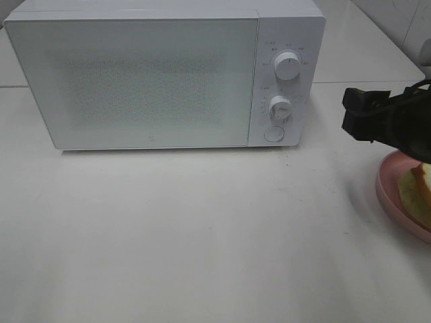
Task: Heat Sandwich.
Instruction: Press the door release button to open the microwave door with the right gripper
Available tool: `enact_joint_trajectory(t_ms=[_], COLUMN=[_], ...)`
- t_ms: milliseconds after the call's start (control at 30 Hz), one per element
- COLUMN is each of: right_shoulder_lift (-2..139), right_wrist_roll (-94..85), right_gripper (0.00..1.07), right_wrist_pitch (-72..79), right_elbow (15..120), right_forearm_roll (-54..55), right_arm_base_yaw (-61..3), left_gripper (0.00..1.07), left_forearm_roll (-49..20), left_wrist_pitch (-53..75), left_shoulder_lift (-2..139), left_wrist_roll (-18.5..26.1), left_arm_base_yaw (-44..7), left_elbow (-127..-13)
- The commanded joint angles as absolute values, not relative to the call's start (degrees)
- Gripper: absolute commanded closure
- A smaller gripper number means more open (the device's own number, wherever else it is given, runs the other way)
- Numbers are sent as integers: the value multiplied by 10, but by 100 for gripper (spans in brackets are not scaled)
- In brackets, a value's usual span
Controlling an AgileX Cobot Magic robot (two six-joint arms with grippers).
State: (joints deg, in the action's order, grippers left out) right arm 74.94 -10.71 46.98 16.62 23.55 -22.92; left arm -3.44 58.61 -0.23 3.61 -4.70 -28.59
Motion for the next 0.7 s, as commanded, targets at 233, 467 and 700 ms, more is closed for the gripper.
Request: enact_joint_trajectory(t_ms=[233, 467, 700], right_shoulder_lift=[848, 922, 957], right_wrist_roll=[-141, -140, -140], right_gripper=[31, 31, 31], right_wrist_pitch=[616, 665, 668], right_elbow=[167, 176, 200], right_forearm_roll=[358, 430, 456], right_arm_base_yaw=[-324, -395, -422], left_gripper=[3, 3, 3], left_forearm_roll=[-33, -33, -33], left_wrist_pitch=[583, 583, 583], left_shoulder_lift=[-17, -17, -17], left_wrist_roll=[36, 36, 36], left_arm_base_yaw=[-50, -50, -50], left_elbow=[-289, -289, -289])
